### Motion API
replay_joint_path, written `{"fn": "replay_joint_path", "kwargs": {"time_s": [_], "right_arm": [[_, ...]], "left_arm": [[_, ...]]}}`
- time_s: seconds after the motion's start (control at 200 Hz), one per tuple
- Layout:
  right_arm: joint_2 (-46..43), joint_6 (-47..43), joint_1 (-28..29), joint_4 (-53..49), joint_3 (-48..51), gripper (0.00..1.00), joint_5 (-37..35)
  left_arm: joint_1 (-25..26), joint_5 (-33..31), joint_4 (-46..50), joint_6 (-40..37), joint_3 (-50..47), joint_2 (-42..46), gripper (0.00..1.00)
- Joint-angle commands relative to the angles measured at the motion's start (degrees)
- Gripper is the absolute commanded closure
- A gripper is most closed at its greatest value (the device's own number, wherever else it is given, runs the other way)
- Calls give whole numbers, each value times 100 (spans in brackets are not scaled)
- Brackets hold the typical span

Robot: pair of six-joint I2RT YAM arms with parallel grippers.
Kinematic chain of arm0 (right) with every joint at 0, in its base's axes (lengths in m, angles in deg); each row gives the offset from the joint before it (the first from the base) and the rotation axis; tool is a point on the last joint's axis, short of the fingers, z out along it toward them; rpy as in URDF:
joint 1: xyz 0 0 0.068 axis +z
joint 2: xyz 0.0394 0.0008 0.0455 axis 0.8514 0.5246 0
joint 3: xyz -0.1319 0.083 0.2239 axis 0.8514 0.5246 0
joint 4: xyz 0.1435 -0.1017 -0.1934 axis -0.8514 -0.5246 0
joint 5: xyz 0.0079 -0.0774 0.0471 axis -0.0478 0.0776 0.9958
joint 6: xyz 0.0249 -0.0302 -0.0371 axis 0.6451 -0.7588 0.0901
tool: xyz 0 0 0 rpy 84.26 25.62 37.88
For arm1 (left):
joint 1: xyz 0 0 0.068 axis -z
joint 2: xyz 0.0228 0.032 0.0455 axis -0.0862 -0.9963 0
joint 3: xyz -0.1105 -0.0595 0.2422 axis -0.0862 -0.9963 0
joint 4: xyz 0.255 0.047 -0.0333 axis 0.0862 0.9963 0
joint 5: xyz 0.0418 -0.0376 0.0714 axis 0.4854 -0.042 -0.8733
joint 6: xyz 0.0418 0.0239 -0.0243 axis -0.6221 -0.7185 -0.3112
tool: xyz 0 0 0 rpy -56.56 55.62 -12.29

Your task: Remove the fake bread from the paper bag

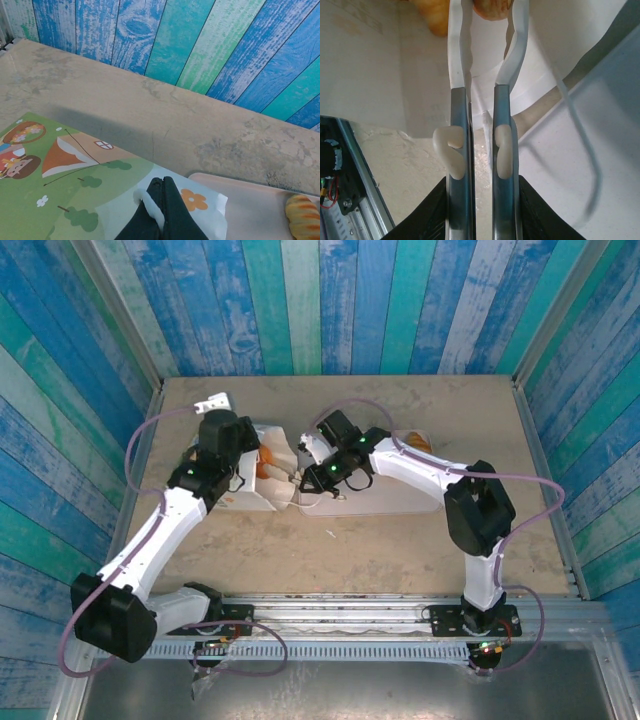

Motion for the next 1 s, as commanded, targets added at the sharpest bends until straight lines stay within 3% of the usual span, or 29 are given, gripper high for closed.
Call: {"fn": "replay_joint_path", "kwargs": {"time_s": [0.0,0.26,0.551,0.586,0.992], "right_arm": [[-351,14,-4,133,-113,68,370],[-1621,-37,-335,-1,945,67,1237],[-3063,-212,-866,-809,2229,66,1396],[-3213,-160,-1138,-826,2425,66,1414],[-4078,462,-2463,-99,3896,66,2538]], "left_arm": [[-20,239,-11,-192,82,22,100],[-20,1044,-323,-385,-77,274,100],[-22,927,-337,-271,-89,403,100],[-20,922,-345,-258,-106,414,100],[-16,988,-276,-201,-186,485,100]]}}
